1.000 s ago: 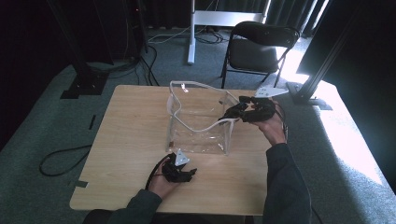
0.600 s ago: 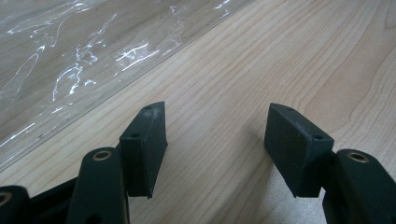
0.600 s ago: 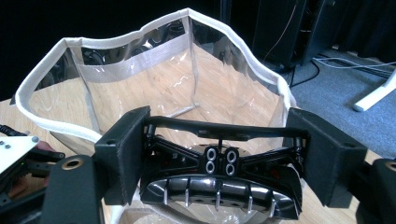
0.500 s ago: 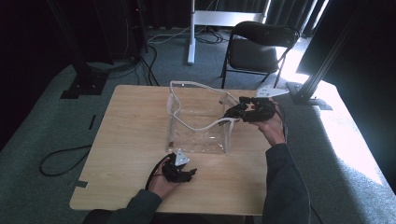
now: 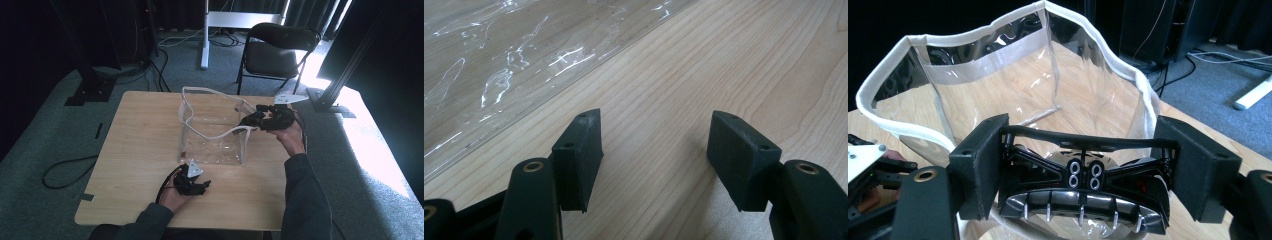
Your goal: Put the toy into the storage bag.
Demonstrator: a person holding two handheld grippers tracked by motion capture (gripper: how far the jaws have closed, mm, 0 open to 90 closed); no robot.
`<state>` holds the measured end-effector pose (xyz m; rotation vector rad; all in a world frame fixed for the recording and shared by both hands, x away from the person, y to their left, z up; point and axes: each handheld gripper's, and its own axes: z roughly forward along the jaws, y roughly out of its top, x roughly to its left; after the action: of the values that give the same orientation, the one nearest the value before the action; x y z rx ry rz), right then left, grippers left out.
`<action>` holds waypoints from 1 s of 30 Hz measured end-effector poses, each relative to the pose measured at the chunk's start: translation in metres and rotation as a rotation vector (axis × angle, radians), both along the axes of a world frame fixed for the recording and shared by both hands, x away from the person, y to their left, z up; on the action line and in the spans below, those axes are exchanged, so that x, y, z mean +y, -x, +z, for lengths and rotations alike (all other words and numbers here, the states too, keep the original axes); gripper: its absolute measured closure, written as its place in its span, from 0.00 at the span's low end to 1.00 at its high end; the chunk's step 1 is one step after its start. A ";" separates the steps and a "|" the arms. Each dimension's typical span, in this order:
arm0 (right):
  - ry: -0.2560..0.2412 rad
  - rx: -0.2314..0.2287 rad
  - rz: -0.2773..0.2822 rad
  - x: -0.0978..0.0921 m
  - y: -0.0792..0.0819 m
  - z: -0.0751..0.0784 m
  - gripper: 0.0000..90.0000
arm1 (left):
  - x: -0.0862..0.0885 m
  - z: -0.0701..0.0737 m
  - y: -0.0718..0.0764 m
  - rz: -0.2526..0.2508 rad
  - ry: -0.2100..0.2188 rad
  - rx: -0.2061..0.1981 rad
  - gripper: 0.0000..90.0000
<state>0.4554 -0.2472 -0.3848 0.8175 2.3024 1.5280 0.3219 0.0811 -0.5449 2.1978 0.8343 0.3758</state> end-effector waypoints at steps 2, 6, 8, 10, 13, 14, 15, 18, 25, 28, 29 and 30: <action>0.006 0.006 0.001 0.000 -0.001 -0.001 0.27 | 0.000 0.000 0.000 0.000 0.000 0.000 0.44; 0.018 0.013 -0.001 0.002 -0.003 -0.004 0.27 | 0.000 0.000 0.000 0.000 -0.001 -0.001 0.44; 0.019 0.015 -0.001 0.003 -0.003 -0.004 0.27 | 0.000 0.000 0.000 -0.001 -0.001 -0.001 0.44; 0.022 0.017 -0.004 0.003 -0.003 -0.005 0.27 | 0.000 0.000 0.000 -0.001 -0.002 0.000 0.44; 0.034 0.021 -0.003 0.002 -0.004 -0.004 0.27 | 0.000 0.000 0.000 -0.001 -0.002 -0.001 0.43; 0.038 0.024 -0.004 0.002 -0.004 -0.004 0.27 | 0.000 0.000 0.000 -0.001 -0.002 -0.001 0.43; 0.042 0.027 -0.005 0.002 -0.004 -0.003 0.27 | 0.000 0.000 0.000 -0.001 -0.002 -0.001 0.43; 0.056 0.033 -0.005 0.002 -0.005 -0.003 0.26 | 0.000 0.000 0.000 -0.002 -0.001 0.000 0.43; 0.137 0.043 -0.012 0.009 -0.006 -0.001 0.26 | 0.000 0.000 0.000 -0.002 -0.001 0.000 0.43; 0.151 0.043 -0.017 0.010 -0.006 -0.001 0.26 | 0.000 0.000 0.000 -0.002 -0.001 0.000 0.43; 0.154 0.039 -0.020 0.011 -0.005 -0.001 0.26 | 0.000 0.000 0.000 -0.002 -0.001 0.000 0.43; 0.159 0.030 -0.025 0.011 -0.004 -0.001 0.25 | 0.000 0.000 0.000 -0.002 -0.001 0.001 0.43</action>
<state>0.4597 -0.2361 -0.3858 0.8291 2.3890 1.3114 0.3220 0.0810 -0.5449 2.1994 0.8324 0.3742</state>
